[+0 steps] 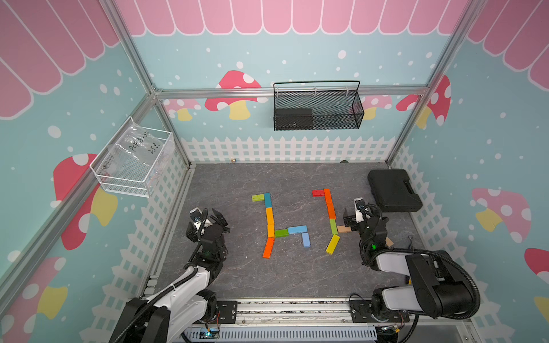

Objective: Assemble a giraffe with building blocks
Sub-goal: Reset both arms

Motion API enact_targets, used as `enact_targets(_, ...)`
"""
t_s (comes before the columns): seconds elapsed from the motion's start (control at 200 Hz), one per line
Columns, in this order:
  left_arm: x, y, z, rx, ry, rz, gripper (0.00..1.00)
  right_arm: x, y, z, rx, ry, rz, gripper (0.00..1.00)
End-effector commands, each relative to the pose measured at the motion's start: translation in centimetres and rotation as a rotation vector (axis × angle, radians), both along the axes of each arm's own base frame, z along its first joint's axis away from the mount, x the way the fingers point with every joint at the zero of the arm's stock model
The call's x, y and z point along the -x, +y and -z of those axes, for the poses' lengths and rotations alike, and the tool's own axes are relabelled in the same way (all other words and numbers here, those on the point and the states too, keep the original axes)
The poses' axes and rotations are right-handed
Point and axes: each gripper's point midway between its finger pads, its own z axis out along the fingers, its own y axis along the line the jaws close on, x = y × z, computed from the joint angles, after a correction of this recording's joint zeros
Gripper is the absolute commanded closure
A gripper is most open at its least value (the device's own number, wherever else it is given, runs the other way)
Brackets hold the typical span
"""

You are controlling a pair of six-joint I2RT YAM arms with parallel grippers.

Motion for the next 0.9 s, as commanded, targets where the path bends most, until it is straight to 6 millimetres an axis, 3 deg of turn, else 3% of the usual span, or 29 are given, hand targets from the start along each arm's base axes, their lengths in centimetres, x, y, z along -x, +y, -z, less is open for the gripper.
enact_targets(0.0, -1.6, -0.3, -0.4, -0.008, -0.067, 0.058, 0.02, -0.1, -1.1, -2.4, -0.009, -0.137, 0.050, 0.00)
enact_targets(0.155, -4.3, -1.2, -0.6, -0.095, -0.024, 0.131, 0.01, 0.0, -2.1, -2.0, -0.049, -0.126, 0.073, 0.00)
enact_targets(0.295, -5.5, -1.2, 0.4, -0.106, -0.079, 0.193, 0.01, 0.3, -3.1, -1.4, -0.095, -0.138, 0.088, 0.01)
enact_targets(0.355, -5.8, -2.0, 0.9, -0.091, -0.042, 0.244, 0.02, 0.2, -3.2, -1.3, -0.097, -0.146, 0.094, 0.01)
enact_targets(0.5, -7.9, -2.0, 2.2, -0.100, 0.001, 0.264, 0.02, -0.1, -3.3, -0.9, -0.107, -0.116, 0.091, 0.00)
enact_targets(0.681, -9.0, -2.0, 3.5, -0.051, 0.133, 0.272, 0.01, -0.1, -3.4, -1.1, -0.106, -0.128, 0.088, 0.00)
enact_targets(0.896, -8.9, -1.7, 3.3, -0.057, 0.103, 0.270, 0.01, -0.1, -3.4, -1.1, -0.107, -0.128, 0.089, 0.00)
